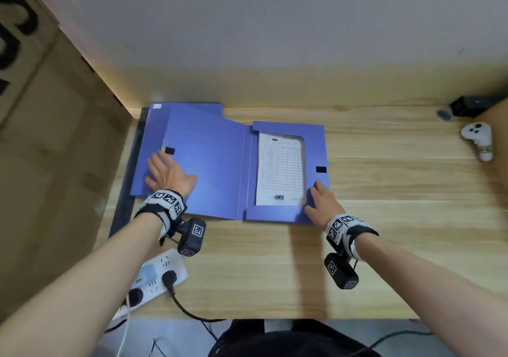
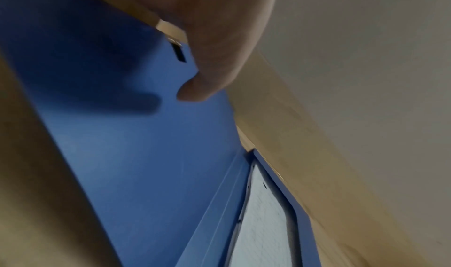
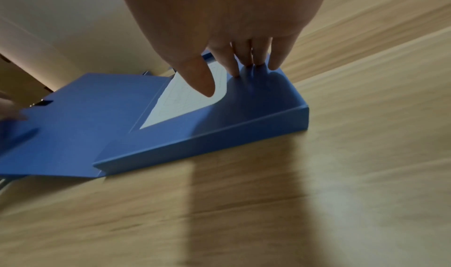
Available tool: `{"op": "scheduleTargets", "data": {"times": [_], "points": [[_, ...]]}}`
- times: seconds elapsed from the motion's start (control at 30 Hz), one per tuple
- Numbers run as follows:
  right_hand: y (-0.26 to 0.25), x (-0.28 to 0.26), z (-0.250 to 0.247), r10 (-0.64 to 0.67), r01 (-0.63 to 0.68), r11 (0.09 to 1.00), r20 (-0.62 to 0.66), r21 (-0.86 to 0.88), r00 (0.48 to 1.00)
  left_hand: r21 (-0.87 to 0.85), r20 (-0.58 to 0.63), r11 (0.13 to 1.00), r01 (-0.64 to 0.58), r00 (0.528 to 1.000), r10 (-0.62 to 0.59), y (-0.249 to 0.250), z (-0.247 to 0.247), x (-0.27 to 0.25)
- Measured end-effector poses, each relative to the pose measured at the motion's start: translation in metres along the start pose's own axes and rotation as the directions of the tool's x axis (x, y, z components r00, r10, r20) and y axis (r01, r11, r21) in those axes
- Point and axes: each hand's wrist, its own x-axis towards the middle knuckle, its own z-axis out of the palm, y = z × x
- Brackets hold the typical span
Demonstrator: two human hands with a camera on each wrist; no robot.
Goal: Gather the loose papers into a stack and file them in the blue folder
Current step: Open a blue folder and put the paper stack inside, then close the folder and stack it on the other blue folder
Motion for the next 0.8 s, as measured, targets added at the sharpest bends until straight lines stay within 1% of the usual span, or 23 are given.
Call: {"op": "scheduleTargets", "data": {"times": [0.07, 0.1, 0.13, 0.17, 0.23, 0.27, 0.33, 0.43, 0.5, 0.57, 0.63, 0.7, 0.73, 0.8], "points": [[0.002, 0.000, 0.002, -0.012, 0.012, 1.000, 0.001, -0.016, 1.000, -0.058, 0.149, 0.988, 0.141, 0.980, -0.131, -0.009, -0.006, -0.001], [0.003, 0.000, 0.001, -0.013, 0.013, 1.000, 0.003, -0.022, 1.000, -0.085, 0.187, 0.978, 0.189, 0.968, -0.171, -0.010, -0.008, -0.002], [0.004, 0.000, 0.001, -0.014, 0.015, 1.000, 0.011, -0.026, 1.000, -0.102, 0.183, 0.972, 0.213, 0.964, -0.193, -0.010, -0.011, -0.005], [0.005, 0.001, -0.001, -0.014, 0.015, 0.999, 0.022, -0.028, 1.000, -0.112, 0.139, 0.971, 0.210, 0.971, -0.194, -0.010, -0.013, -0.007], [0.008, 0.002, -0.002, -0.005, 0.006, 1.000, 0.041, -0.026, 0.999, -0.154, 0.007, 0.978, 0.142, 0.990, -0.143, -0.008, -0.022, -0.014], [0.009, 0.002, -0.003, -0.007, 0.008, 1.000, 0.043, -0.027, 0.999, -0.189, -0.038, 0.977, 0.093, 0.994, -0.102, -0.007, -0.027, -0.019], [0.011, -0.001, -0.002, -0.020, 0.022, 0.999, 0.038, -0.045, 0.999, -0.240, -0.060, 0.971, 0.002, 0.998, -0.018, -0.002, -0.037, -0.031], [0.013, -0.006, -0.002, -0.063, 0.068, 0.993, 0.055, -0.097, 0.997, -0.342, 0.007, 0.931, -0.125, 0.991, 0.135, 0.013, -0.047, -0.053], [0.016, -0.007, -0.005, -0.083, 0.091, 0.990, 0.082, -0.105, 0.993, -0.415, 0.050, 0.882, -0.223, 0.963, 0.267, 0.027, -0.052, -0.070], [0.017, -0.007, -0.012, -0.090, 0.100, 0.992, 0.116, -0.084, 0.989, -0.477, 0.093, 0.828, -0.295, 0.920, 0.382, 0.042, -0.054, -0.085], [0.017, -0.008, -0.019, -0.121, 0.129, 0.990, 0.119, -0.060, 0.985, -0.491, 0.121, 0.811, -0.319, 0.896, 0.426, 0.061, -0.051, -0.100], [0.018, -0.009, -0.027, -0.155, 0.160, 0.986, 0.100, -0.049, 0.983, -0.491, 0.139, 0.811, -0.319, 0.890, 0.435, 0.083, -0.046, -0.116], [0.017, -0.011, -0.032, -0.168, 0.171, 0.985, 0.077, -0.030, 0.983, -0.475, 0.141, 0.821, -0.318, 0.893, 0.428, 0.093, -0.040, -0.122], [0.016, -0.012, -0.044, -0.186, 0.187, 0.981, -0.013, 0.044, 0.982, -0.421, 0.153, 0.847, -0.325, 0.895, 0.419, 0.112, -0.029, -0.132]]}}
